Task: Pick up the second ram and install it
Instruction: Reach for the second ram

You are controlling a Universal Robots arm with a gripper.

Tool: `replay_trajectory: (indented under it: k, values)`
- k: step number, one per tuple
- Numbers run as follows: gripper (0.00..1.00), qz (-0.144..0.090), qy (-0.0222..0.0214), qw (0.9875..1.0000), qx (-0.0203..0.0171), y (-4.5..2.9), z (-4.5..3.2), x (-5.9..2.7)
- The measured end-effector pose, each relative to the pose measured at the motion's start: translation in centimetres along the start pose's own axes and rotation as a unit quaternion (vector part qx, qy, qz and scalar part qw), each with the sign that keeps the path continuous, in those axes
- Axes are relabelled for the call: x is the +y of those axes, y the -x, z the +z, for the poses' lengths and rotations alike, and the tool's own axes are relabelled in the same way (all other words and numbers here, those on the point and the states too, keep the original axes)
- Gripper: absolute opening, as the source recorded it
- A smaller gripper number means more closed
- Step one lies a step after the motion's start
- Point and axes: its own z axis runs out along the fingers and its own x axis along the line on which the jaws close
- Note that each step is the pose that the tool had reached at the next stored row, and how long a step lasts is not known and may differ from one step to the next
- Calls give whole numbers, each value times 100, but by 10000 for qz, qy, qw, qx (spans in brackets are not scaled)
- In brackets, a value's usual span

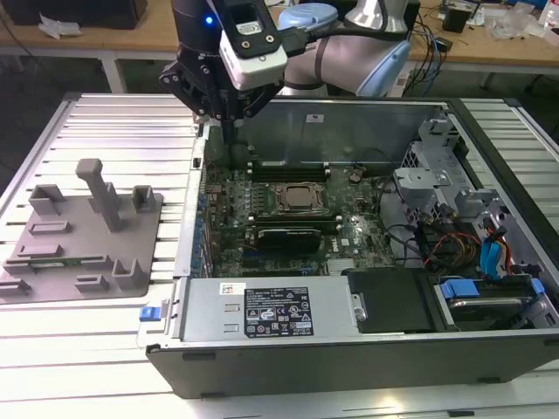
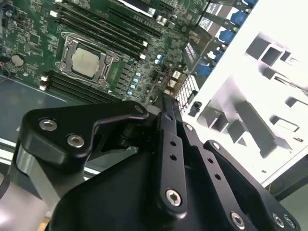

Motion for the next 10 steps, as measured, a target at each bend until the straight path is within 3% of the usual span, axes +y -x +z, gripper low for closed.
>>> replay_trajectory:
  k: [5, 7, 10]
  values:
    - [8, 0, 0, 10000, 0, -100, -2, -8]
    - [8, 0, 0, 10000, 0, -186, -5, -14]
    - [8, 0, 0, 10000, -1, -255, -6, -19]
